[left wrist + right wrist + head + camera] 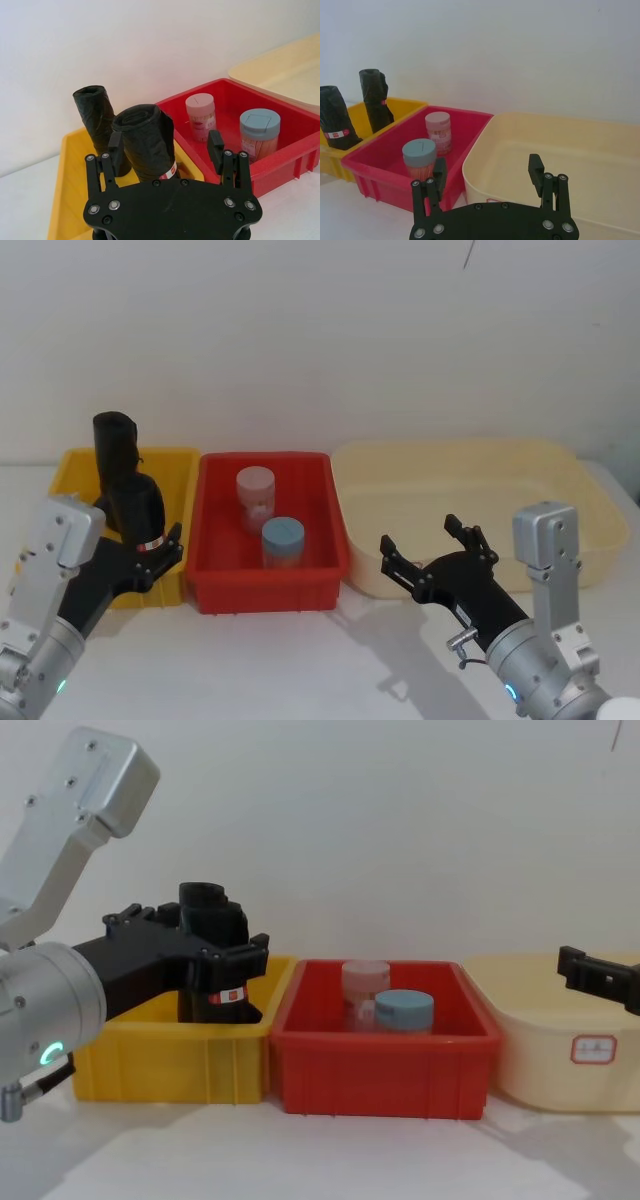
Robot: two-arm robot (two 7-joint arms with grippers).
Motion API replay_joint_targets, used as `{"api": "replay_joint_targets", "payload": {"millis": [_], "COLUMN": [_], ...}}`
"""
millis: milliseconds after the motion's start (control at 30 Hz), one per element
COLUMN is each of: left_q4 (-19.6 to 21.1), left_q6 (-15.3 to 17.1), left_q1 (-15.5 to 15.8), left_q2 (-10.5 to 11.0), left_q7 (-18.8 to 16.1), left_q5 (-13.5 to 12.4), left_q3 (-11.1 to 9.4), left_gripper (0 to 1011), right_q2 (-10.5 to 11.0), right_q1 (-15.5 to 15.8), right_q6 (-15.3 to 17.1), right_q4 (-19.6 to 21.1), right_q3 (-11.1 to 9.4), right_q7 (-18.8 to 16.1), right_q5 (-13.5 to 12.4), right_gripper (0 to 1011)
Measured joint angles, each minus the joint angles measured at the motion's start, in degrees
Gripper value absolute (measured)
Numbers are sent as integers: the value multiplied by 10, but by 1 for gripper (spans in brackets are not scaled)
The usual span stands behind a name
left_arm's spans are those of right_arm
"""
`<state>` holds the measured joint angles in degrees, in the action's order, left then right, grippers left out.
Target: Pick up the garbage bag with the one hand and transfer it to the other hand.
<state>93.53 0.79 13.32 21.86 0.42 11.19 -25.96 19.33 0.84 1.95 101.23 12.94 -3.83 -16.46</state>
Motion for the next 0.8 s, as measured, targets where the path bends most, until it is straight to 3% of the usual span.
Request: {"api": "replay_joint_targets", "payload": {"millis": [433, 800], "left_q4": [25, 17], "left_q6": [3, -1], "left_q1": [-24, -34], "left_q2": [1, -5], "left_q7": [-20, -23], "left_q5": [-10, -4], "left_q3": [12, 26], "left_gripper": [1001, 1001], "right_q2": [0, 0], "right_q1": [0, 0], "right_q6": [0, 0], "right_q4": [0, 0], "right_q3": [0, 0], "right_q7": [0, 0], "right_q5": [0, 0], "right_gripper": [1001, 1002]}}
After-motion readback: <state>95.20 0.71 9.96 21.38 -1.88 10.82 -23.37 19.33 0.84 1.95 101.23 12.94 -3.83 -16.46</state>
